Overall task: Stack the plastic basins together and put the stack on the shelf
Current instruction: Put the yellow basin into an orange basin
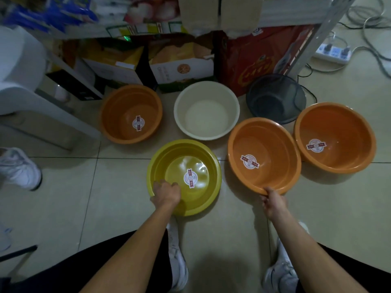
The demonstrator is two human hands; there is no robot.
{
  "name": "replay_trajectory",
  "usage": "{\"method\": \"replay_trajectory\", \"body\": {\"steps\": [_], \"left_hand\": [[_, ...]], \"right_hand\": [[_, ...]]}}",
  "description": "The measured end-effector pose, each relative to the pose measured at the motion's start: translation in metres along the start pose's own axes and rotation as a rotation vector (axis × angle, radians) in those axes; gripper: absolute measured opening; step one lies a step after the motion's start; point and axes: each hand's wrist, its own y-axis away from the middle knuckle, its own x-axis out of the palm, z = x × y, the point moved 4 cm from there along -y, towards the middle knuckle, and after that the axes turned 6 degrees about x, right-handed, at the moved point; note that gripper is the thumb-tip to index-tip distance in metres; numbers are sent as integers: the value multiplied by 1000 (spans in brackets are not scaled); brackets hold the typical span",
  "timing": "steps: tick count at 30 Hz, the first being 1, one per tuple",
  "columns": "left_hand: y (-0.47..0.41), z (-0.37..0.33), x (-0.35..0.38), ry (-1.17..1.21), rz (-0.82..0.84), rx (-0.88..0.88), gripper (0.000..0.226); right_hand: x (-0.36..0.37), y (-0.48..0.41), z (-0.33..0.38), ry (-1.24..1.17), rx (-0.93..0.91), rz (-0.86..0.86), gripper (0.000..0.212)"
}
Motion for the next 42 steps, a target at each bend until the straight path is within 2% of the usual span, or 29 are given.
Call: {"method": "replay_trajectory", "body": {"steps": [4,7,9,11,14,17,22,25,27,31,34,36,39,42], "left_hand": [[-12,17,-21,149,-46,-168,69],[-31,41,-18,436,-19,-309,74],[-35,49,-14,640,28,-356,69],[-34,47,-13,729,79,-363,58],[-28,38,-18,778,120,-346,55],[-28,39,-24,837,68,-352,54],[-38,49,-31,984,-49,-423,74],[-48,63,-32,1013,-84,-458,96],[-49,68,-33,1009,-94,-480,102],[-39,59,-36,961,-54,-387,84],[-41,52,-35,769,-10,-291,63],[-50,58,-30,610,24,-283,54],[-66,66,-18,474,67,-255,47],[-56,60,-15,439,57,-186,46]], "right_hand": [[-5,14,-14,-4,-15,-23,22],[-8,25,-21,-14,-78,6,26],[-10,32,-19,-29,-115,56,27],[-11,37,-13,-16,-155,92,22],[-3,51,-9,130,-247,136,23],[18,72,-15,311,-318,233,20],[62,97,-40,522,-391,414,10],[81,99,-55,589,-367,427,10],[93,97,-60,631,-377,405,7],[109,88,-69,768,-389,298,13],[120,93,-71,866,-461,243,16],[125,89,-71,968,-507,151,28],[130,76,-72,1071,-447,72,45],[134,66,-72,1110,-336,137,51]]}}
